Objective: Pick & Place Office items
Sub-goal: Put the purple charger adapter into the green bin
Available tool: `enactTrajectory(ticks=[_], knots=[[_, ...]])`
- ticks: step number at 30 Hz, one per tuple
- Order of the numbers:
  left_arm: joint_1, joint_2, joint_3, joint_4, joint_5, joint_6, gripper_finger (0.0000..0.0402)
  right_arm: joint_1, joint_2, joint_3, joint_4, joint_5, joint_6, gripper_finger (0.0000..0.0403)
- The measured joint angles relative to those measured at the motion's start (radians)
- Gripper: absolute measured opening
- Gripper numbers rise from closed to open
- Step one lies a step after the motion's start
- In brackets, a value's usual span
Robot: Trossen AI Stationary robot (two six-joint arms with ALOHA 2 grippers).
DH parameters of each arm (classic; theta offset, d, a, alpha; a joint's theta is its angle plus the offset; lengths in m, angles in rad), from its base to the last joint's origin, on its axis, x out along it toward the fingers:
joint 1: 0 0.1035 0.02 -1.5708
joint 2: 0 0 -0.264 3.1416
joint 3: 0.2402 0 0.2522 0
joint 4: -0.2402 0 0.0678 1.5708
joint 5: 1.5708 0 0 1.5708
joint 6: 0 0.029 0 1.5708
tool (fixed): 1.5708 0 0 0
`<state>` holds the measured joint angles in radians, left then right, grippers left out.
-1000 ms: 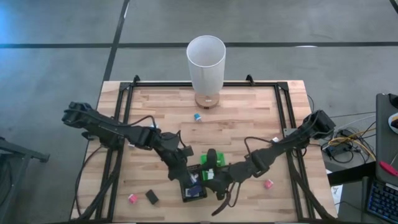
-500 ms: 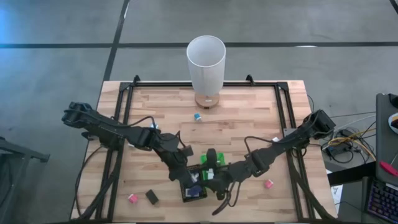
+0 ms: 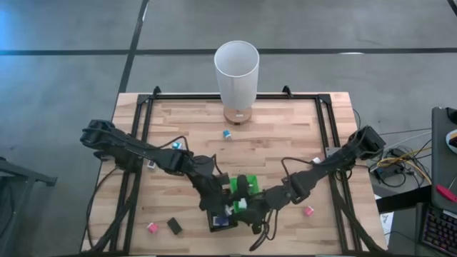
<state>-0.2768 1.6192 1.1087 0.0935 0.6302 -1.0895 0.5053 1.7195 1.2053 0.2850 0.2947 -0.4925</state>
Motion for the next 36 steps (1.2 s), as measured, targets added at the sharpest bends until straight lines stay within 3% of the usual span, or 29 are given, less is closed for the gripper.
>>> enactTrajectory(ticks=[5, 14, 36], knots=[[0.005, 0.047, 0.061, -0.022, 0.087, 0.014, 0.0131, 0.001, -0.001, 0.0, -0.007, -0.017, 0.026, 0.0256], [0.027, 0.041, 0.182, -0.222, 0.069, 0.123, 0.0131, -0.003, -0.002, 0.001, -0.03, -0.008, 0.052, 0.0248], [0.027, 0.042, 0.165, -0.267, 0.077, 0.127, 0.0131, -0.002, 0.0, 0.001, -0.031, -0.013, 0.055, 0.0247]])
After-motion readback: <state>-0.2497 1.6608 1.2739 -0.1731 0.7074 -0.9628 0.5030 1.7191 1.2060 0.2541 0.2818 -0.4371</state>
